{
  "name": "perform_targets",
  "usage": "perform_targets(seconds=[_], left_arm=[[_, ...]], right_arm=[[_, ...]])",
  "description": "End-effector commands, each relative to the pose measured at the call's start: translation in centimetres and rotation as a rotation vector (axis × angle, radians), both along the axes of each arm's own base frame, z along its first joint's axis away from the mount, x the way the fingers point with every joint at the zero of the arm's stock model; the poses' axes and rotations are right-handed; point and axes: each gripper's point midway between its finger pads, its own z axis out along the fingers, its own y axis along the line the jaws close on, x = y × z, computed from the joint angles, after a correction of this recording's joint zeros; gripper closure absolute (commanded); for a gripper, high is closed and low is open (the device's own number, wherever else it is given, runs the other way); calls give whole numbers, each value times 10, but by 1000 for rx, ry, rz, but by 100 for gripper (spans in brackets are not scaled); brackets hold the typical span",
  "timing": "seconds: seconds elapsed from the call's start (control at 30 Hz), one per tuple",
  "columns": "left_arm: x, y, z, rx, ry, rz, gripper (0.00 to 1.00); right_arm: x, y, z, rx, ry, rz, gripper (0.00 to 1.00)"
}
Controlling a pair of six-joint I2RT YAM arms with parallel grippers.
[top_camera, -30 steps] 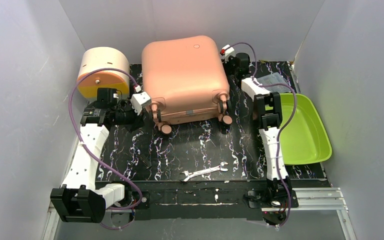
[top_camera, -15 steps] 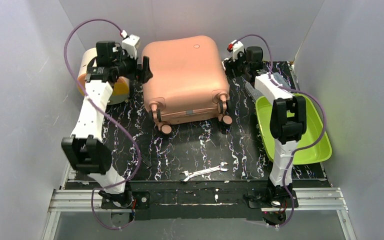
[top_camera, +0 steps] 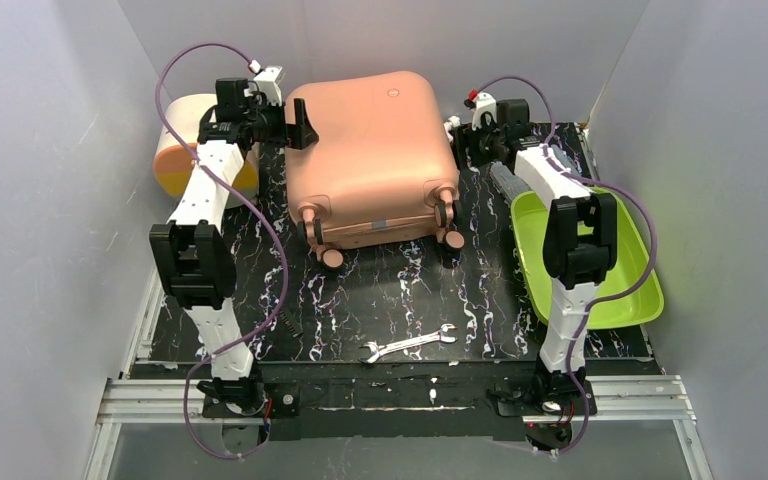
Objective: Open, take out, and arrange the luggage
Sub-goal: Rotate the luggage at the center of the board.
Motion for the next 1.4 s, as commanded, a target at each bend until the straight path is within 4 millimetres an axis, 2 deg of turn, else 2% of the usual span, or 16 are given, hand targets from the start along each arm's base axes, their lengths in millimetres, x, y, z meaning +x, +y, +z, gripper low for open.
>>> perform_targets(seconds=[0.0,0.2,0.4,0.5,0.6,0.8,1.03,1.13,1.2,1.27,1.37], left_arm=[[2,-18,-8,-72,43,-54,2],[2,-36,-25,-122,87,-136,2],[-10,-62,-28,-189,111,-270,2],[-21,-72,-29,-218,116,-345,2],[-30,-78,-34,-231,133,-390,2],[-53,-89,-58,-238,213,-455,2],[-86,-106,-81,-223,287,-534,2],[-99,-109,-83,-207,290,-564,2],[-101,-107,-84,-183,283,-558,2],[-98,-104,-83,-152,267,-541,2],[-89,-99,-66,-110,206,-508,2]], right_arm=[[-25,20,-30,107,207,41,27],[-33,23,-58,125,324,25,35],[-60,38,-58,211,445,91,41],[-83,49,-54,200,471,167,45],[-116,60,-51,165,470,255,46],[-187,64,-58,126,498,373,46],[-238,62,-37,113,448,484,46],[-263,66,-30,99,406,553,46],[-281,71,-30,87,390,601,45],[-284,71,-27,74,359,604,43],[-264,66,-9,38,270,563,38]])
